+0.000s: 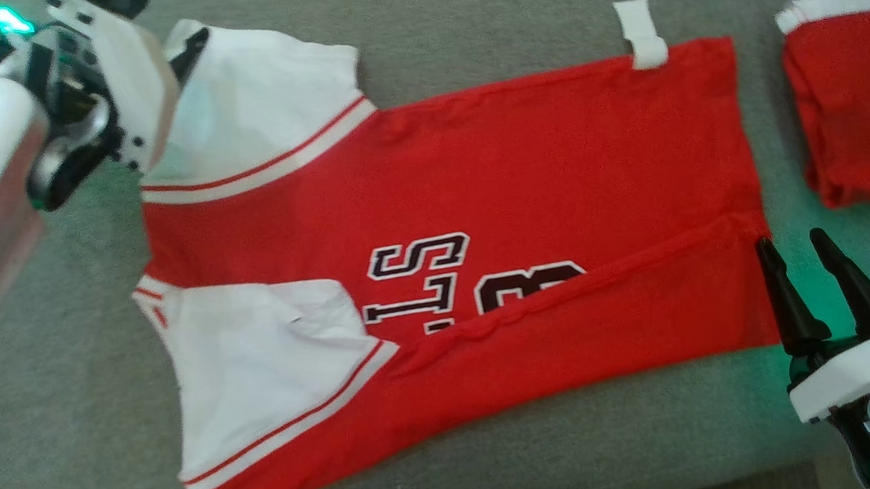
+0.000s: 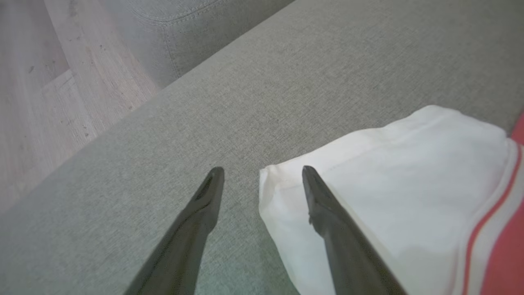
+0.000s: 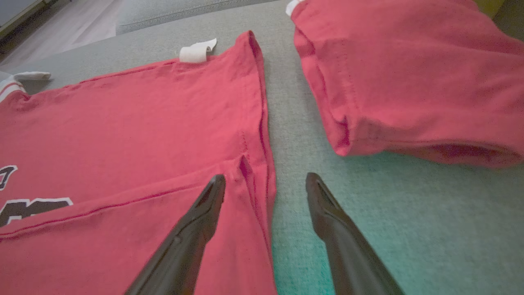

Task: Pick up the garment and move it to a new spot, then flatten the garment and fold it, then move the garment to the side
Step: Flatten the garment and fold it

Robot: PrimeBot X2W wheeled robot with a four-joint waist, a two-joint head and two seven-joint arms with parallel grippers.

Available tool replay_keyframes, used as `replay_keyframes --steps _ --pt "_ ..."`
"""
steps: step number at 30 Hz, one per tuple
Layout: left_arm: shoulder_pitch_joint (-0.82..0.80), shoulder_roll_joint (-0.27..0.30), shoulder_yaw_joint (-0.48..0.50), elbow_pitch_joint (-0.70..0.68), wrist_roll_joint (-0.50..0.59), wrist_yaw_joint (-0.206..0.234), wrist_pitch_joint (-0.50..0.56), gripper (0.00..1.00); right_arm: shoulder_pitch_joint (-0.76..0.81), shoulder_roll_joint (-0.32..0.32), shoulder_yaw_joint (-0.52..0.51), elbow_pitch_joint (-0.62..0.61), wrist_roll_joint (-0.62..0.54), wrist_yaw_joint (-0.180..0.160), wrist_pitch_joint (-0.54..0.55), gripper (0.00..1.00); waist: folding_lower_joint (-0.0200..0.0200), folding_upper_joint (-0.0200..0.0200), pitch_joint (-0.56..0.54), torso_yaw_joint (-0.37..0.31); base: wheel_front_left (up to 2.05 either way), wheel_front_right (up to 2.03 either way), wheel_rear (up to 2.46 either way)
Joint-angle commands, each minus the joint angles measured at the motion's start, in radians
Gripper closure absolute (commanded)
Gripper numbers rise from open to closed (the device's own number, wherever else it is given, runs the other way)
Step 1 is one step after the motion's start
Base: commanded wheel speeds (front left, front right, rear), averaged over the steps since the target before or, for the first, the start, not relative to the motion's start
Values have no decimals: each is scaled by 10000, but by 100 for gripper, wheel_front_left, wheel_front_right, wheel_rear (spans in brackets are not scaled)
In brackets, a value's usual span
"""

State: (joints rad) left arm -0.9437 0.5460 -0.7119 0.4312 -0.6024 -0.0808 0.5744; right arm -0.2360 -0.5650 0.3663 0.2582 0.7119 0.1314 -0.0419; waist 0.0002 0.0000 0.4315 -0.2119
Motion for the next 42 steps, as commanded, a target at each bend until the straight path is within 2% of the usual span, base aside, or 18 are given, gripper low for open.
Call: replay_keyframes --steps 1,5,7,10,11,18,23,31,35,42 --pt "-514 545 382 -84 -65 -16 158 0 44 -207 -43 -225 -73 -7 31 0 -2 0 179 -351 0 0 0" --pt "-522 749 386 287 -209 -5 606 2 103 -97 -121 -196 -107 -7 26 0 -2 0 219 -612 0 0 0" --pt "-470 783 425 362 -317 50 730 25 132 -75 -163 -193 -125 -7 14 0 -2 0 231 -688 0 0 0" --pt "-461 807 488 400 -377 90 636 85 151 -57 -229 -205 -136 -7 14 0 -2 0 252 -754 0 0 0" --pt "-458 804 490 417 -388 95 622 100 157 -56 -248 -210 -140 -7 21 0 -2 0 249 -758 0 0 0" --pt "-547 614 395 307 -426 49 506 100 -183 -75 -416 -409 -17 -7 302 0 -2 0 32 -442 0 0 0" --pt "-740 309 253 32 -375 -87 103 100 -1301 -47 -128 -301 56 -7 1152 0 -2 0 -137 -40 0 0 0" --pt "-1024 -240 8 -242 -330 -232 -482 100 -3727 395 438 1684 98 -7 2386 0 -2 0 -204 666 0 0 0" --pt "-1164 -536 -82 -270 -315 -267 -786 100 -4542 580 752 2774 -72 -7 2339 0 -2 0 -152 1025 0 0 0" --pt "-1350 -841 -256 -59 -313 -329 -1077 100 -5277 718 1040 3996 1 -7 2214 0 -2 0 -84 1408 0 0 0"
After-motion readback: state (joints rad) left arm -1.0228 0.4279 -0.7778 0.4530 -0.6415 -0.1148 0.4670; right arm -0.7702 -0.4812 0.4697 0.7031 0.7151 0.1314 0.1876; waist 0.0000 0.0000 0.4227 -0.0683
